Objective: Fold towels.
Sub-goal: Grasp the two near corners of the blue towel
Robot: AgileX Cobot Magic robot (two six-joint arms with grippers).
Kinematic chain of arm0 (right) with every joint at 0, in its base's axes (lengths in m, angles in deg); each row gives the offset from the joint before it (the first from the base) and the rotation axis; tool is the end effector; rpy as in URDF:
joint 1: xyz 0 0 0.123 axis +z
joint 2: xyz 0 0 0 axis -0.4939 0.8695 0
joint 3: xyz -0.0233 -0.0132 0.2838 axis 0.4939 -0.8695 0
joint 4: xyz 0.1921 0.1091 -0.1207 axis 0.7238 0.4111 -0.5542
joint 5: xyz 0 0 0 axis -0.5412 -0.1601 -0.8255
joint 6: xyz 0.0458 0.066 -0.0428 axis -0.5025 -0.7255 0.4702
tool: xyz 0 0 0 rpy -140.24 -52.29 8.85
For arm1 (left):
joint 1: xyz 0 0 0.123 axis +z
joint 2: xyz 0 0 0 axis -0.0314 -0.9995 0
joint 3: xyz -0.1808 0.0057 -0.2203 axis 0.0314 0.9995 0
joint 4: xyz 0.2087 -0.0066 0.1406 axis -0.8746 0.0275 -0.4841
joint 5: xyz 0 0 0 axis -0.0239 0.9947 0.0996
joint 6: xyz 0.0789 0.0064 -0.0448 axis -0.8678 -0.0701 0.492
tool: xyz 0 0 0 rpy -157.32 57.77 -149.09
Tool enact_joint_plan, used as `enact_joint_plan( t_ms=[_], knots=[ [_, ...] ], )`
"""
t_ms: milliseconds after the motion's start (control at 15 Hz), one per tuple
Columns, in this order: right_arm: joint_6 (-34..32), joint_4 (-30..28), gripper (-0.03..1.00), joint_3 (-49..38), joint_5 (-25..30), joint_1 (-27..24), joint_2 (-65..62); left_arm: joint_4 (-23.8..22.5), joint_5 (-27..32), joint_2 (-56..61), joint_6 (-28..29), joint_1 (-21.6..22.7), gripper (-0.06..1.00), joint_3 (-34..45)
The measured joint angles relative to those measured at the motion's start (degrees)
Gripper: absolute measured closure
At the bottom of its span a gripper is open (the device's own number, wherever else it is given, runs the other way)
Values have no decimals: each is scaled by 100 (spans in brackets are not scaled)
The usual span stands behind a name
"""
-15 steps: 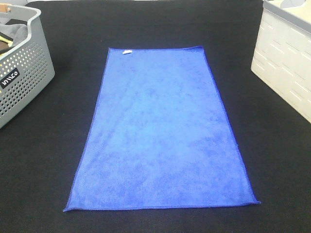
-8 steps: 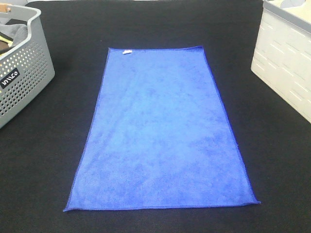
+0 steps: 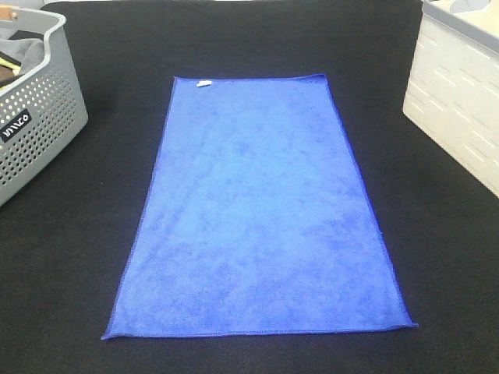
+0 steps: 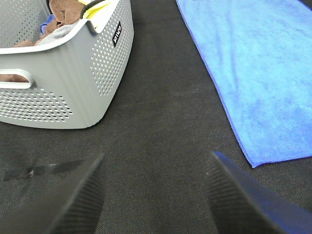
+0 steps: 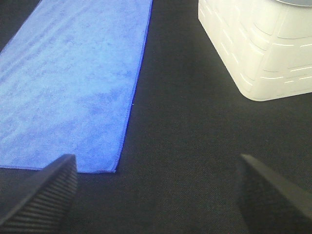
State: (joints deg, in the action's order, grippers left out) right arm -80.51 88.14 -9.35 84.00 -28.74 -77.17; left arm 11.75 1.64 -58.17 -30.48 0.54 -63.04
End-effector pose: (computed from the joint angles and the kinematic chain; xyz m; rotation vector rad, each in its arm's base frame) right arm -0.0068 0.0075 0.2776 -0.0902 2.0397 0.0817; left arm -0.0055 -0.0071 0.2779 0.2075 2.0205 -0.0099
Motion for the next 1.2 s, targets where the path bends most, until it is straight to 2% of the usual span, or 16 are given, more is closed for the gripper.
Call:
enact_joint_plan(
  t_ms=[1200],
  knots=[
    [0,0,15,0,0,0,0,0,0,0,0,0,37,0]
  ],
)
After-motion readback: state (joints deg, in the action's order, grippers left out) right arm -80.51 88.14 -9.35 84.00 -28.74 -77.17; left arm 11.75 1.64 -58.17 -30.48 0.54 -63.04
